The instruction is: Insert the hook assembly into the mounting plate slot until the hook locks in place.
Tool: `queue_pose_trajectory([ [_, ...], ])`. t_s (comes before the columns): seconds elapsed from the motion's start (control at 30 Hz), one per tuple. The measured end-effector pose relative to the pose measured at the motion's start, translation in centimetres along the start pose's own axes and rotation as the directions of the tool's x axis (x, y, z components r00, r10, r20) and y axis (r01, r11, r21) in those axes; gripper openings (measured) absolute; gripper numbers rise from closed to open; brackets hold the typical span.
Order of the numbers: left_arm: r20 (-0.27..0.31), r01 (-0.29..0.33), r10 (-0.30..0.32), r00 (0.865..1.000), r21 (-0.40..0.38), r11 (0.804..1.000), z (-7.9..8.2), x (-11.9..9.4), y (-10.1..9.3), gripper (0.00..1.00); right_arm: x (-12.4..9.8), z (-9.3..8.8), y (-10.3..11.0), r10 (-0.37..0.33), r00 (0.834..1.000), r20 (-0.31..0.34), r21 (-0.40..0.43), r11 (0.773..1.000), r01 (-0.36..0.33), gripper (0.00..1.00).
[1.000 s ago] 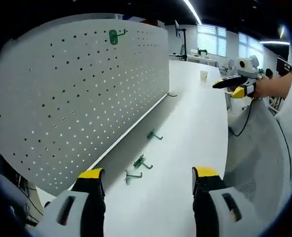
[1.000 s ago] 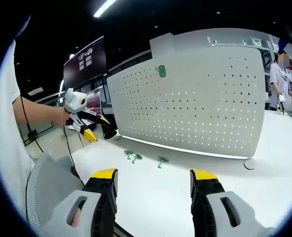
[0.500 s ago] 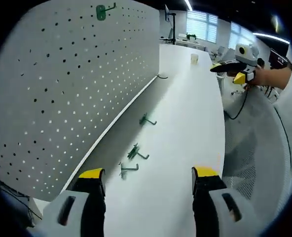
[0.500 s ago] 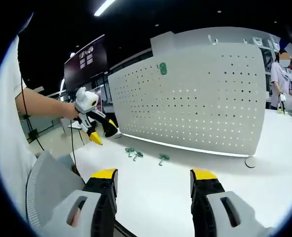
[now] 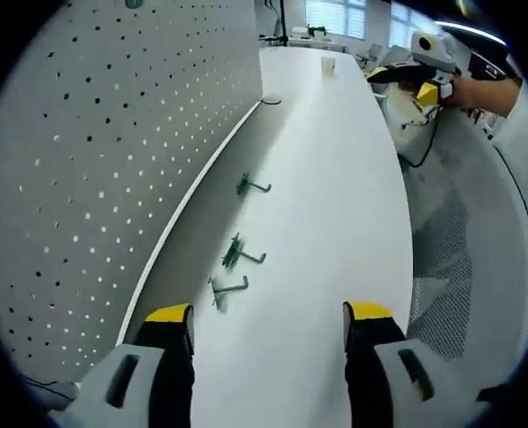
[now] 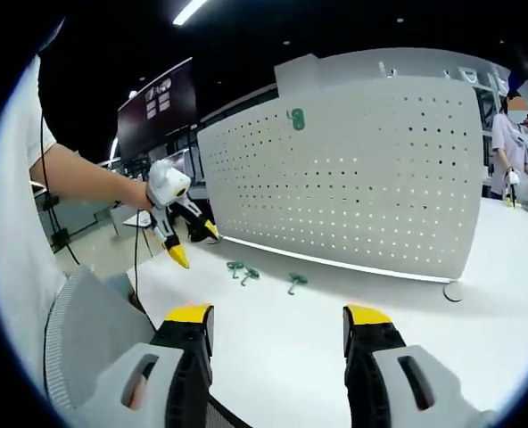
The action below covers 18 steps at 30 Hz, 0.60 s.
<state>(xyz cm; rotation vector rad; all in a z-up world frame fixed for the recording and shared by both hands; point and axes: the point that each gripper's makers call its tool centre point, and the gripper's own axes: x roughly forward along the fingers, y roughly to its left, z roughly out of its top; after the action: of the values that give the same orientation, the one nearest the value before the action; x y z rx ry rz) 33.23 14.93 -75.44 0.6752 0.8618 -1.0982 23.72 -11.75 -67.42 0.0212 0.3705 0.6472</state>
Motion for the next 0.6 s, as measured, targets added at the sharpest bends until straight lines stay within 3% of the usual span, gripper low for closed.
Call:
queue_pose_trajectory([
  [0.6, -0.08, 0.068, -0.067, 0.994, 0.01, 0.998, -1.3, 1.6, 0.5, 0.69, 0.3, -0.4, 0.1, 0.005, 1.0, -0.019, -0.011, 1.0, -0.005, 0.57],
])
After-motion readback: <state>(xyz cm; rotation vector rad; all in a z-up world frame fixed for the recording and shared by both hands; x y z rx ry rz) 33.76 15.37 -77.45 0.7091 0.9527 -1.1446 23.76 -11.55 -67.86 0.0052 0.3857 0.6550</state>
